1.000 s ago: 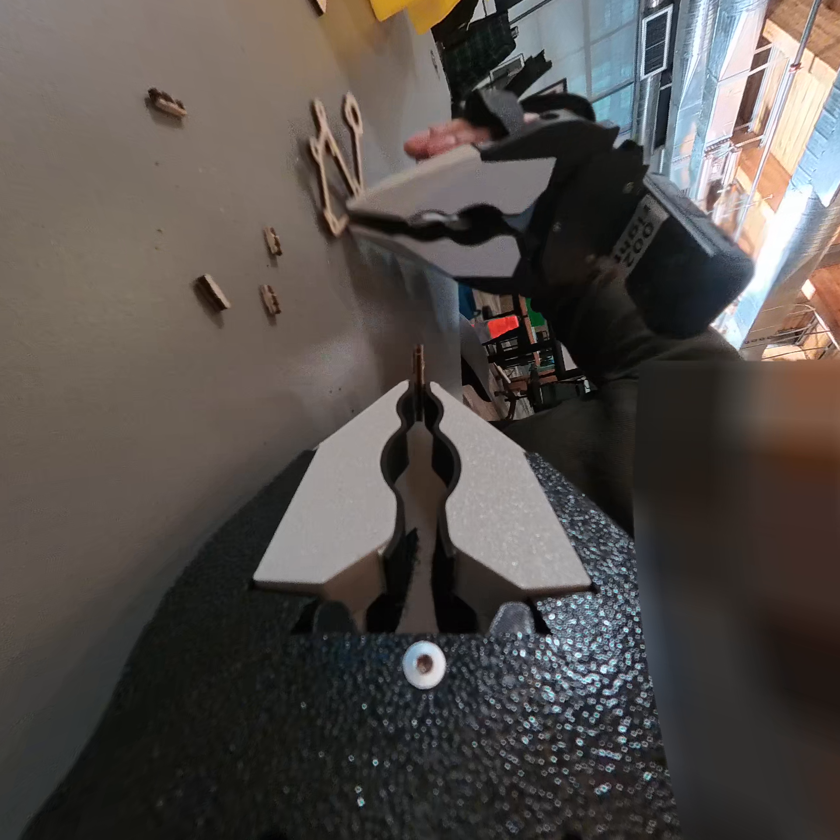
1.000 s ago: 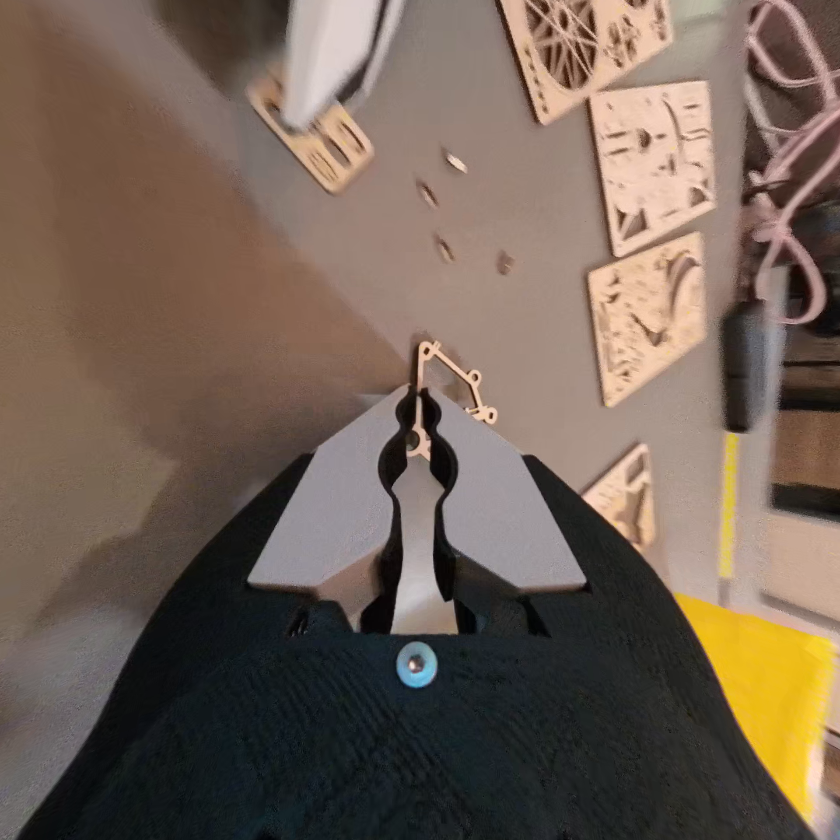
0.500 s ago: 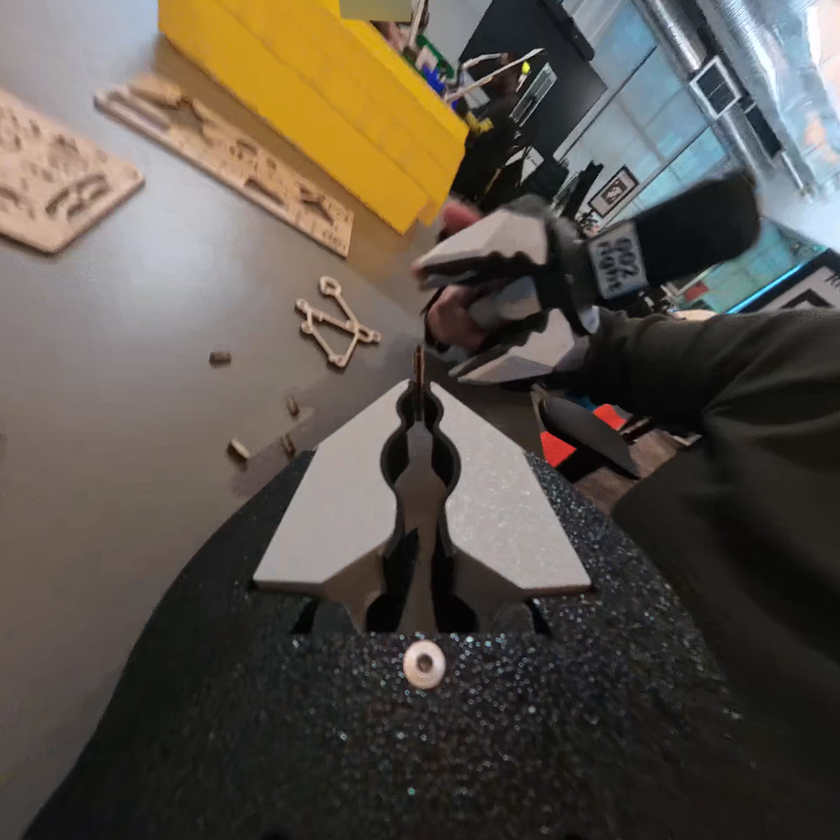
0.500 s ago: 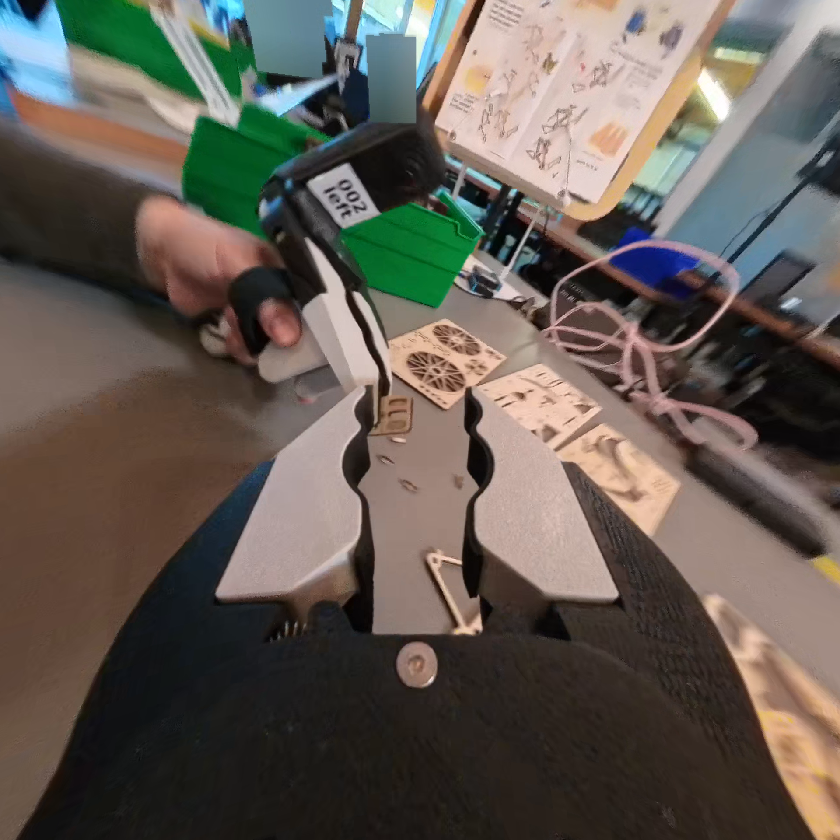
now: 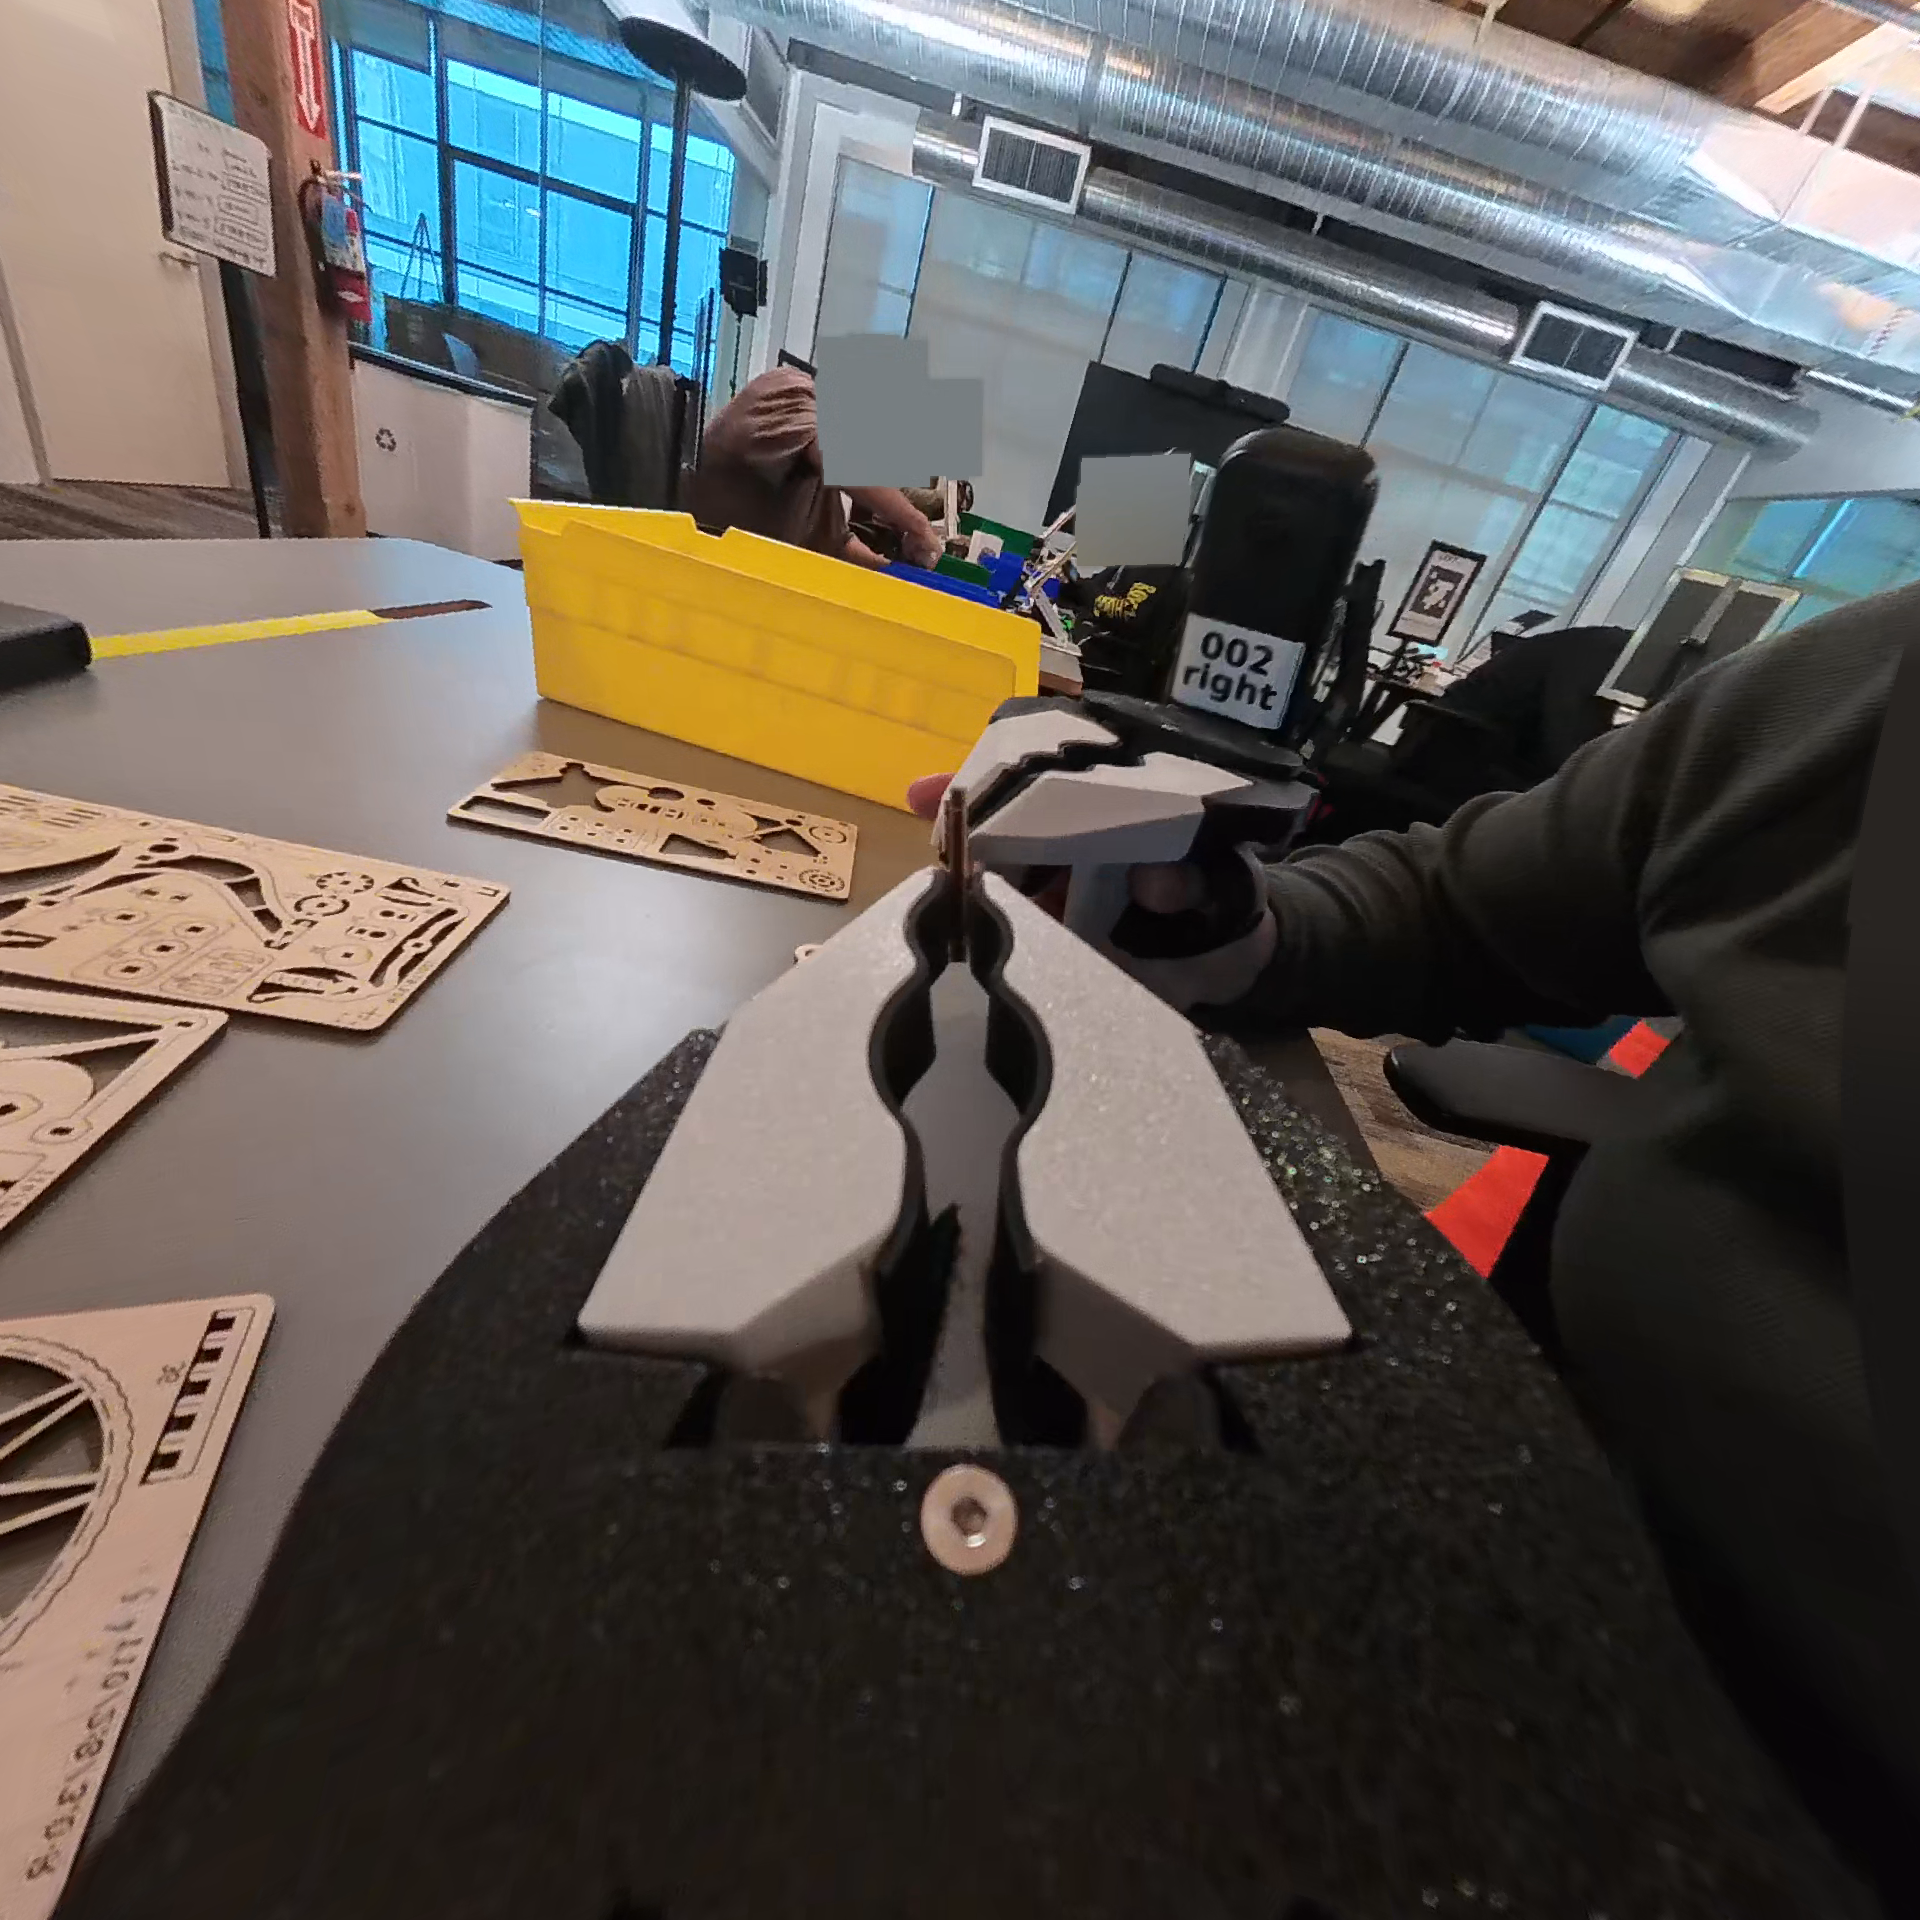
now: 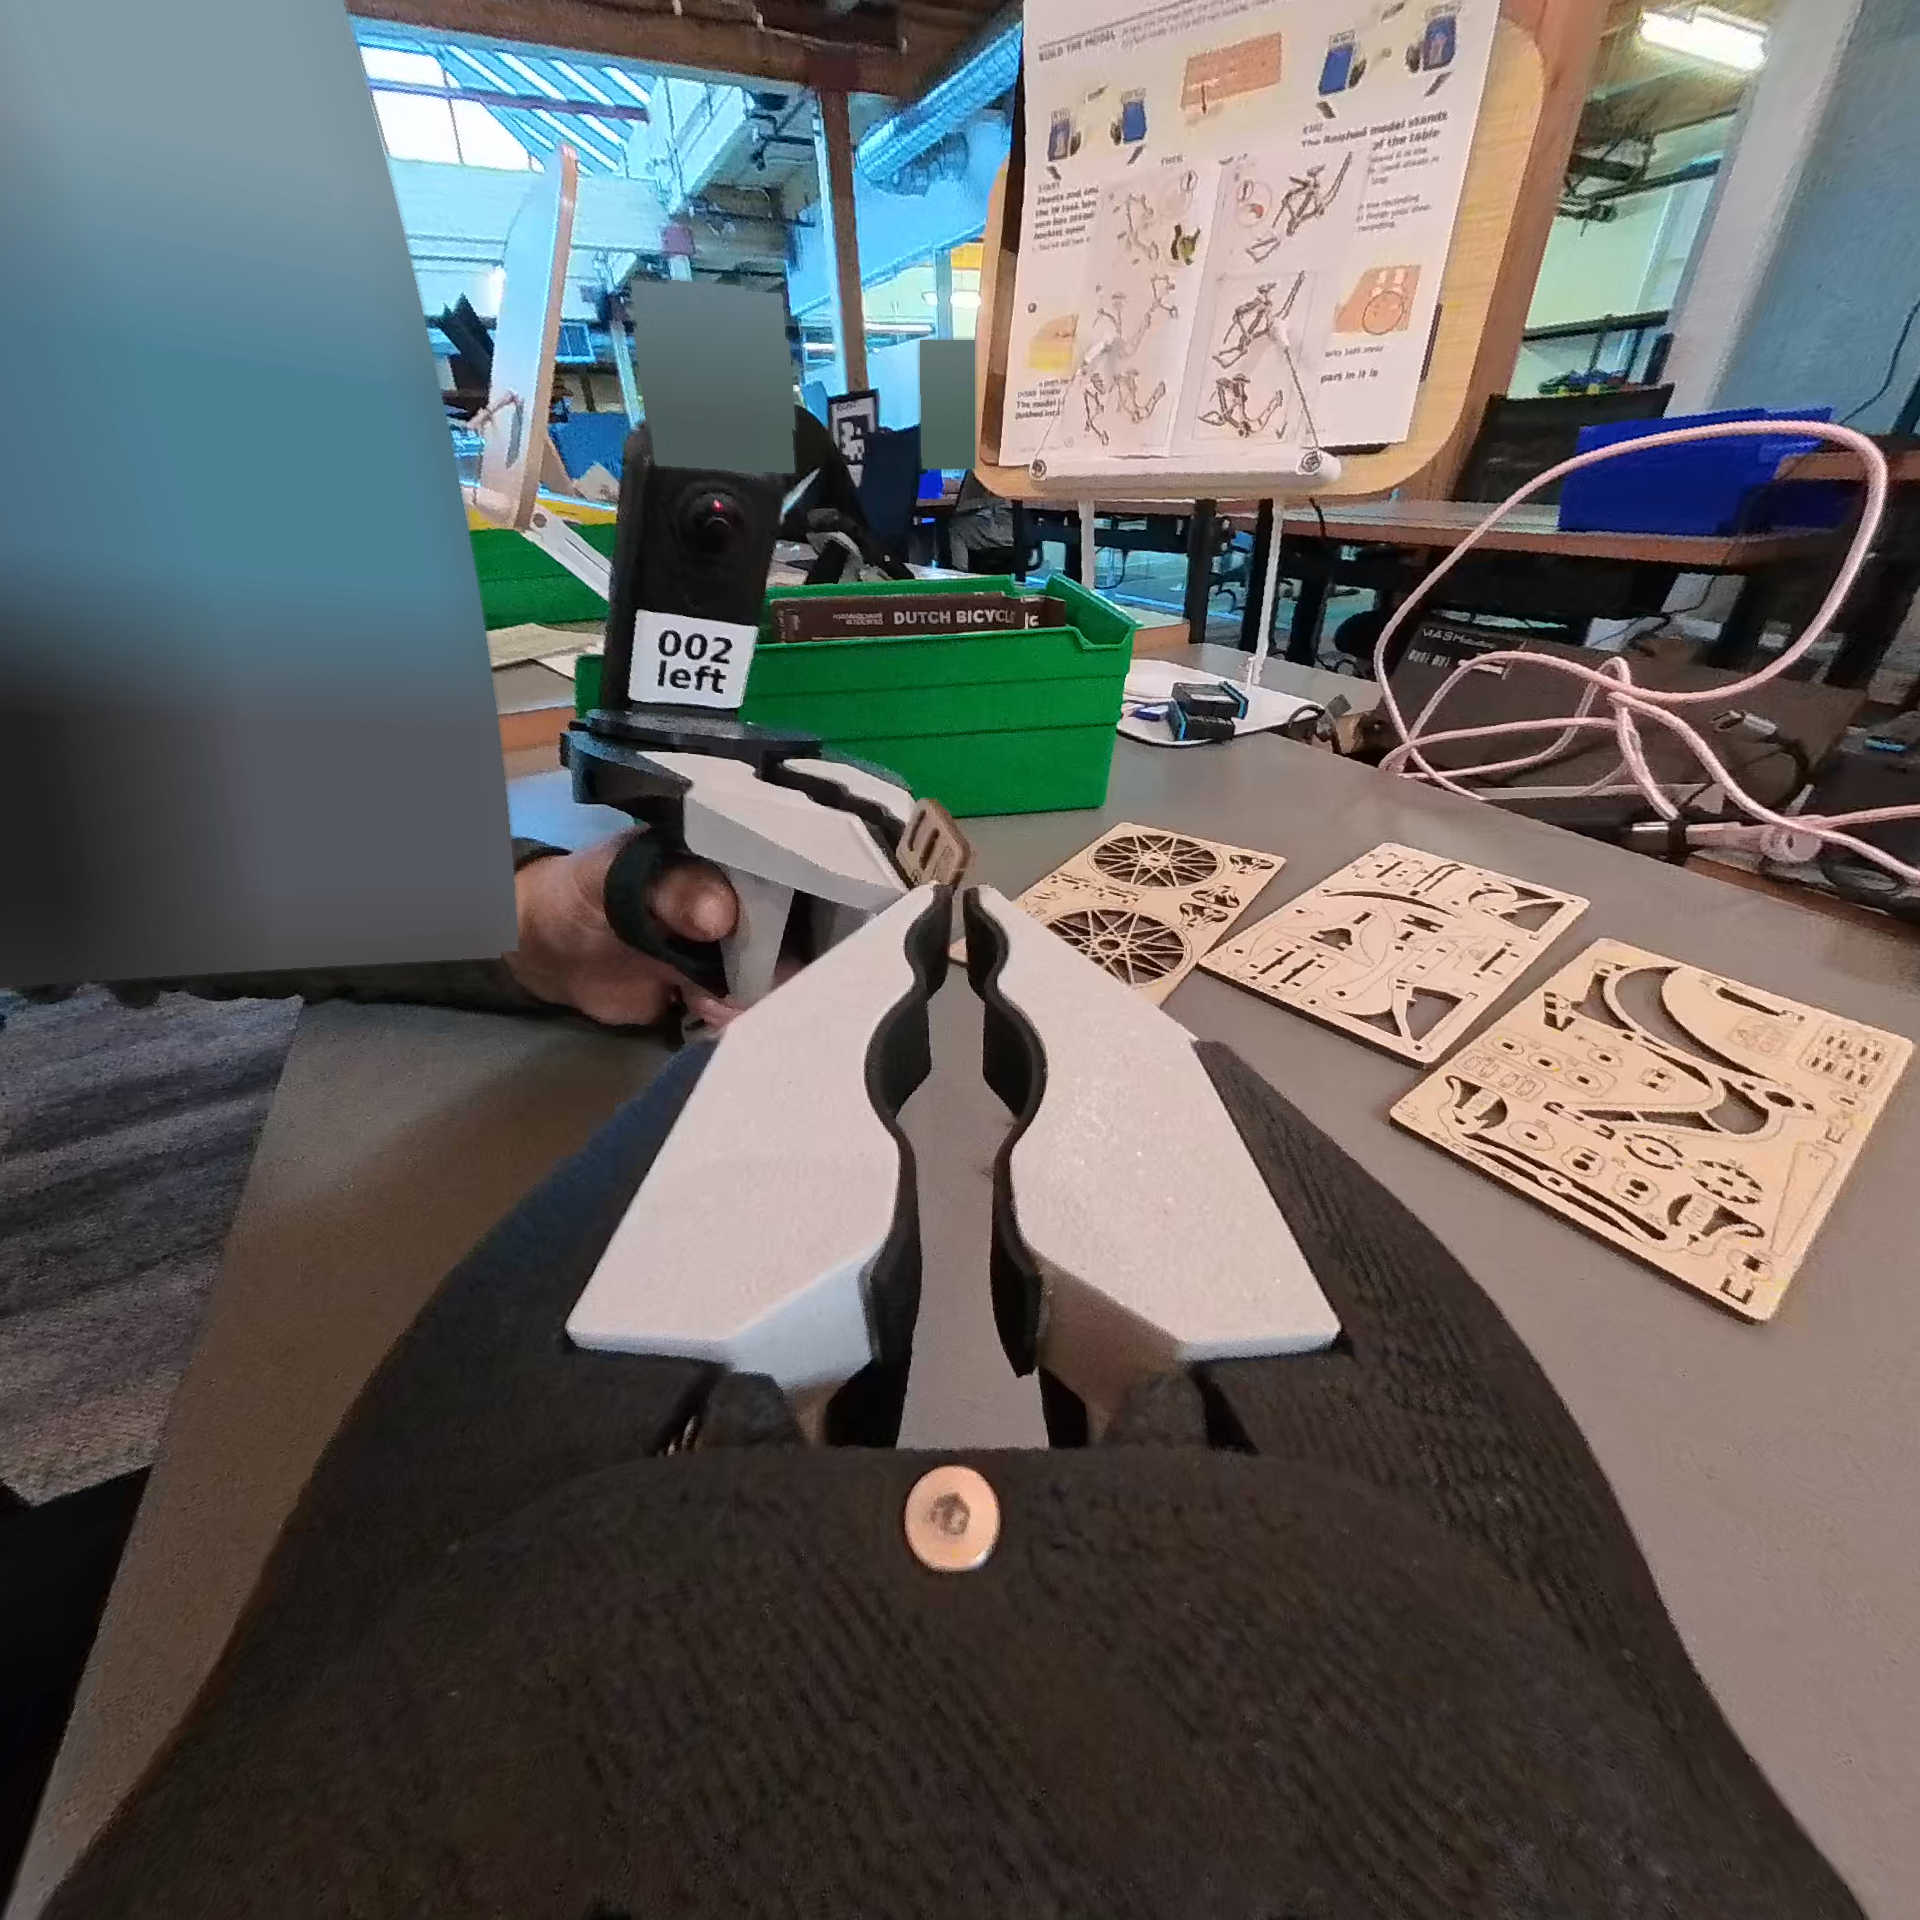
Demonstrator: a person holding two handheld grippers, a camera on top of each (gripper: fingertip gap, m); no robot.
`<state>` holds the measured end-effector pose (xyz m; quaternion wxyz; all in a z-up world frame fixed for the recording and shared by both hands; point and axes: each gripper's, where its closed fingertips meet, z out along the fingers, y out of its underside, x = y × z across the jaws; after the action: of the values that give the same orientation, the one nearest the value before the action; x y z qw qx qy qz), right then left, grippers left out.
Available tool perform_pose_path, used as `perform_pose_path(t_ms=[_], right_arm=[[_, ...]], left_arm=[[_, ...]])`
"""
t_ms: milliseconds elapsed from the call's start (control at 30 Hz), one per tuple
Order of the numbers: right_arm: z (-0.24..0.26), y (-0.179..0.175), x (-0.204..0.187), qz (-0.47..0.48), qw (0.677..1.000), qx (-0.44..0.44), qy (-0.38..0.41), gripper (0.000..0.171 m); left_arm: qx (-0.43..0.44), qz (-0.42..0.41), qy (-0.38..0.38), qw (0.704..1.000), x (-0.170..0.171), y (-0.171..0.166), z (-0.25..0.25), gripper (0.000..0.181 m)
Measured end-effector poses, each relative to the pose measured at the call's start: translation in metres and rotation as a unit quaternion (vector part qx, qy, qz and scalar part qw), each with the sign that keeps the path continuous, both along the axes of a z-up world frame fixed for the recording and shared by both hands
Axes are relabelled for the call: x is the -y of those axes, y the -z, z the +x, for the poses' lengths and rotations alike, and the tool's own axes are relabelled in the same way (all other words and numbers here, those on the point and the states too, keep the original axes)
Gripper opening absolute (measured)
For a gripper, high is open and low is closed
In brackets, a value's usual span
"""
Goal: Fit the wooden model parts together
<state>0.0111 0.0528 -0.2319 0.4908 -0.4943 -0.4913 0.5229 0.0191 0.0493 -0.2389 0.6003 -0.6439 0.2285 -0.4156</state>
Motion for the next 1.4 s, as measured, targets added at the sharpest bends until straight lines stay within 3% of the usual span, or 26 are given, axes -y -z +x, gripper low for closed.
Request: perform_pose_path(t_ms=[233,933,1033,1167,1400], right_arm=[[0.0,-0.003,0.001,-0.057,0.998,-0.017,-0.029,0.003],[-0.001,-0.004,0.007,-0.079,0.995,-0.03,-0.061,0.0],[-0.002,-0.002,0.011,-0.095,0.992,-0.033,-0.079,0.0],[-0.004,-0.006,0.015,-0.096,0.991,-0.04,-0.086,0.0],[-0.006,-0.004,0.013,-0.074,0.994,-0.037,-0.067,0.0]], left_arm=[[-0.002,0.0,0.001,1.0,0.0,0.0,0.001,0.0],[-0.001,0.017,0.008,1.0,0.005,-0.003,0.003,0.001],[-0.021,0.028,0.024,0.999,0.01,-0.001,0.012,0.014],[-0.037,0.043,-0.002,0.998,0.006,-0.001,0.009,0.0],[-0.022,0.019,0.008,1.0,0.005,0.001,0.007,0.0]])
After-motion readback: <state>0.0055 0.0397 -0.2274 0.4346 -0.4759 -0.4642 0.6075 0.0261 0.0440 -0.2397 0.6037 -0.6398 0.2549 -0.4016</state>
